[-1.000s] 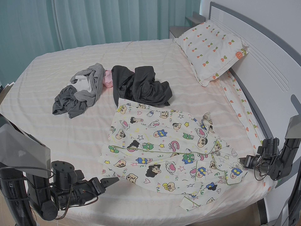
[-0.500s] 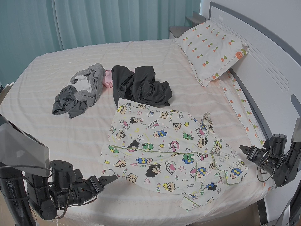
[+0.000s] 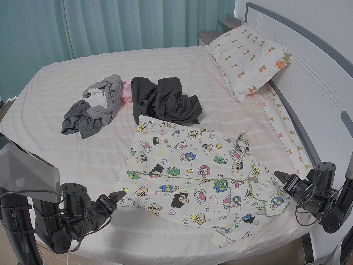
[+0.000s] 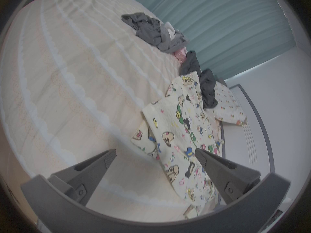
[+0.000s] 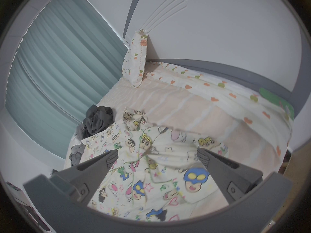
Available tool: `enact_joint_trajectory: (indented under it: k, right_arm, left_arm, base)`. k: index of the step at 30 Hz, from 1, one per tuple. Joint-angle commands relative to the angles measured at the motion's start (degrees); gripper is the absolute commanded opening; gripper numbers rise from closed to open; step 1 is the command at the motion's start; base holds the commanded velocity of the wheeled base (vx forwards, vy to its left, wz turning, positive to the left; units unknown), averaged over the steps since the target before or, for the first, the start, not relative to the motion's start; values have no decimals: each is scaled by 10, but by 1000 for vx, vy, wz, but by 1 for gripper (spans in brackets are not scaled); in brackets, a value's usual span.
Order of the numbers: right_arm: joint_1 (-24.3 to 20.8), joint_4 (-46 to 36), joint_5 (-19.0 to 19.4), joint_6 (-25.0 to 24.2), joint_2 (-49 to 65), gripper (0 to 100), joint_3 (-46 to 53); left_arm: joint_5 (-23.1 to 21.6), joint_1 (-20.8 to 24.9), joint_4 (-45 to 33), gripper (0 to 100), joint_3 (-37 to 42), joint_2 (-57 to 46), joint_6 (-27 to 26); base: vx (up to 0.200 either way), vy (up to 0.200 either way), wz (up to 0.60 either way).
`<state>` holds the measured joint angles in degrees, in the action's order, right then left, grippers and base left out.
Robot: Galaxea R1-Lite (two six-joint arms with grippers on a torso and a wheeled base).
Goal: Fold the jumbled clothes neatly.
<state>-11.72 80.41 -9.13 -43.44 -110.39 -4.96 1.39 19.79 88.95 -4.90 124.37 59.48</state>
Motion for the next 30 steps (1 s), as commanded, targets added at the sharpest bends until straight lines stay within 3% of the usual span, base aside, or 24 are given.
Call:
enact_joint_trajectory:
  k: [1, 6, 11, 15, 30]
  right_arm:
    - [-62, 4, -30, -29, 19, 100, 25]
    - [-98, 55, -51, -30, 25, 100, 50]
    - [-104, 67, -70, -31, 21, 100, 50]
    - [-146, 70, -98, -30, 20, 100, 50]
    - [-150, 94, -108, -25, -55, 100, 50]
  left_arm:
    - [33, 26, 3, 100, -41, 30, 25]
    - [31, 27, 3, 100, -49, 47, 26]
    - [39, 39, 3, 100, -65, 62, 24]
    - [64, 39, 3, 100, -82, 76, 24]
    - [72, 39, 4, 100, -60, 91, 20]
  base:
    - [0, 0, 0]
    - [0, 0, 0]
    - [0, 0, 0]
    - [0, 0, 0]
    - [0, 0, 0]
